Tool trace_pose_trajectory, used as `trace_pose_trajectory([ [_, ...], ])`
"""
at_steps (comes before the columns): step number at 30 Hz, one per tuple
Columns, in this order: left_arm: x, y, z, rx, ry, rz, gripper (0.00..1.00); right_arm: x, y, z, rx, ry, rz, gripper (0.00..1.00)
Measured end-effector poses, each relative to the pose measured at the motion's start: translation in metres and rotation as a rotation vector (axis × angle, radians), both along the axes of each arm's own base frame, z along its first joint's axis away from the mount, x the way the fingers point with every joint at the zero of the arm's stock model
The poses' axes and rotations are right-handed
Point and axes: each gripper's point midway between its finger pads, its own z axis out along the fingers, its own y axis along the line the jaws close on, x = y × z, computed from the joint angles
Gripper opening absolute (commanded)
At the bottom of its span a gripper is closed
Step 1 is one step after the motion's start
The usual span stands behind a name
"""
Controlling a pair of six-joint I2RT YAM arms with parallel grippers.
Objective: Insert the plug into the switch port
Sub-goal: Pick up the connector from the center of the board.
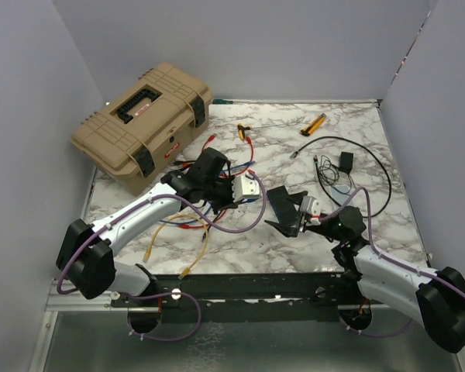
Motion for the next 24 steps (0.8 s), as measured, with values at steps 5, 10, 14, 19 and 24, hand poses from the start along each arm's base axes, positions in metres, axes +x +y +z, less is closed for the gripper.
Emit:
trace_pose_trajectory([
  [5,-0.004,-0.001,0.000,-0.005,0.012,-0.012,0.02,0.003,0.011,0.026,-0.022,-0.107,0.062,0.69],
  [10,-0.011,-0.004,-0.002,-0.003,0.017,-0.033,0.02,0.009,0.019,0.040,-0.056,-0.173,0.095,0.60],
  [14,-0.014,-0.006,0.000,-0.007,0.014,-0.042,0.02,0.009,0.024,0.030,-0.109,-0.149,0.139,0.54],
  [19,-0.016,-0.006,0.000,-0.008,0.014,-0.047,0.03,0.008,0.025,0.008,-0.167,-0.103,0.167,0.49],
  [24,-0.017,-0.005,-0.002,-0.004,0.018,-0.048,0.03,0.008,0.025,-0.005,-0.201,-0.073,0.175,0.40],
])
